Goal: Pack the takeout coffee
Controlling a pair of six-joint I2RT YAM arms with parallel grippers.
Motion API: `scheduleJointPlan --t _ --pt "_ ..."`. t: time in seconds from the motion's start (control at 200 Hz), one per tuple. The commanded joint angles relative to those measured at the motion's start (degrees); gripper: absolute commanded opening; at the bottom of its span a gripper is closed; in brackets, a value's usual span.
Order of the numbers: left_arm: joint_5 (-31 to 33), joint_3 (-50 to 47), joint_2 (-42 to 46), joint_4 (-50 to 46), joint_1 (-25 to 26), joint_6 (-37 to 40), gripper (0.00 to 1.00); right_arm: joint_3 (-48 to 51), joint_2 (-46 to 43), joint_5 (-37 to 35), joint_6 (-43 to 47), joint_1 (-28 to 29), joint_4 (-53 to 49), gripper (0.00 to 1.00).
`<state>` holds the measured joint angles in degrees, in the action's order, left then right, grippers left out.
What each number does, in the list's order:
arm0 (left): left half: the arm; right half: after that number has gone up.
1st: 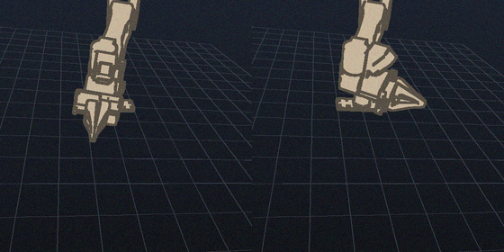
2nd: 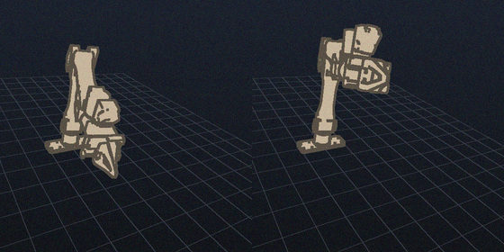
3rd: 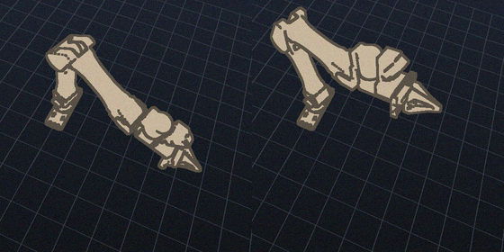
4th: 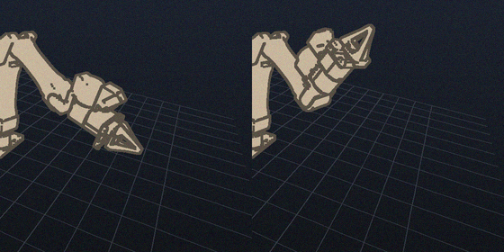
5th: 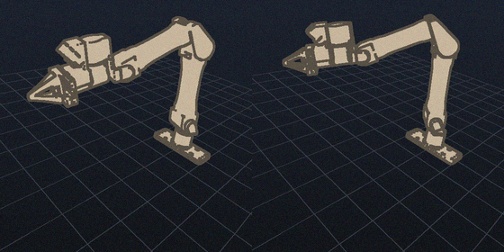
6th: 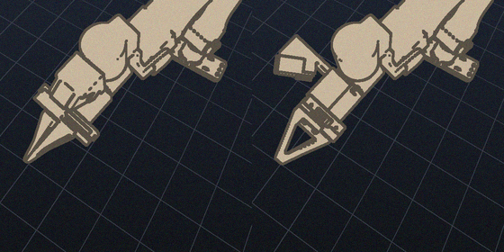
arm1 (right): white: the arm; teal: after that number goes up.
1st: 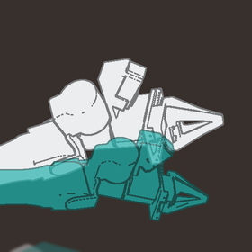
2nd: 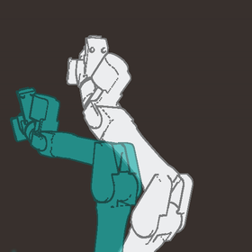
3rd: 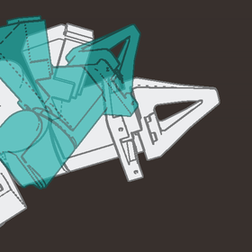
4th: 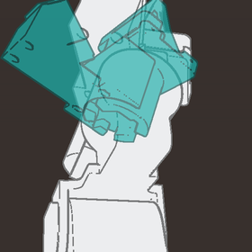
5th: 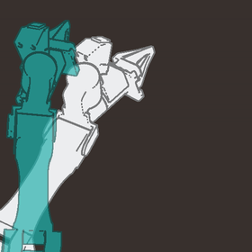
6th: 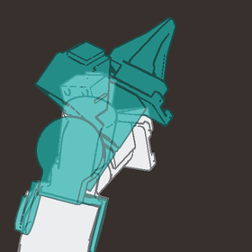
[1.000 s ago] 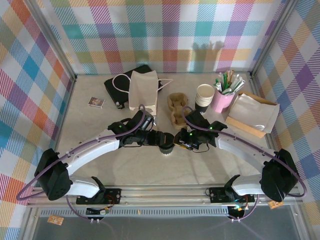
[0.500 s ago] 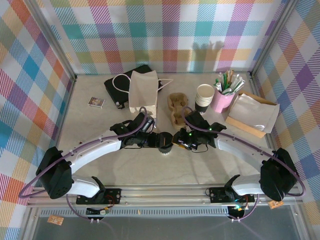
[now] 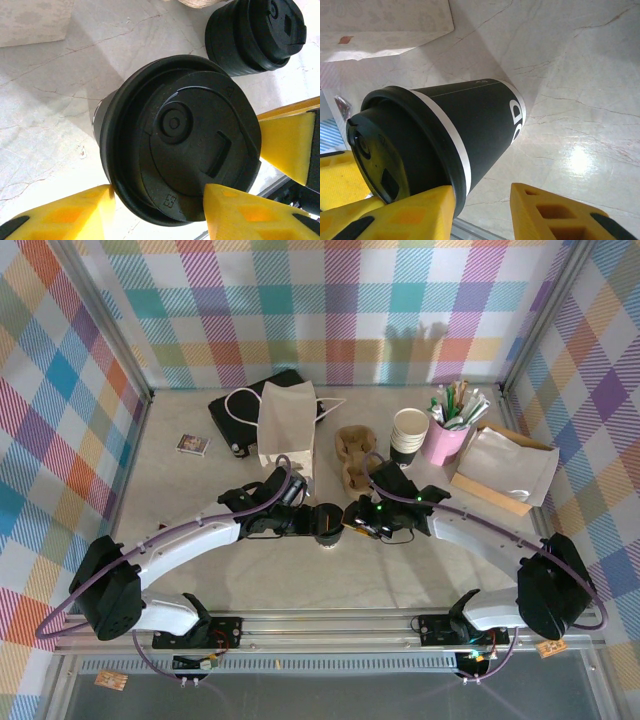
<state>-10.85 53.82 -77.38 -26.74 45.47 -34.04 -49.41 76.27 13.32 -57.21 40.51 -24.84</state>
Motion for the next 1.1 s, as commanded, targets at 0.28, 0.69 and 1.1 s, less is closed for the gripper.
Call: scheduleJointPlan --t 0.28,0.69,1.1 --pt "0.7 -2.0 -0.2 -3.2 -0.3 -0.3 0.49 0.4 -0.4 2.3 -1.3 0.6 0.9 0.37" --pt "0.7 -1.7 -0.8 -3.7 -0.3 -0.4 0.49 5.6 0.8 4.3 -2.8 0.6 3.9 0.39" --pt "0.9 -3.1 -0.6 -3.0 -0.3 -1.3 0.49 14.4 -0.5 1.0 -2.4 0.6 3.9 0.38"
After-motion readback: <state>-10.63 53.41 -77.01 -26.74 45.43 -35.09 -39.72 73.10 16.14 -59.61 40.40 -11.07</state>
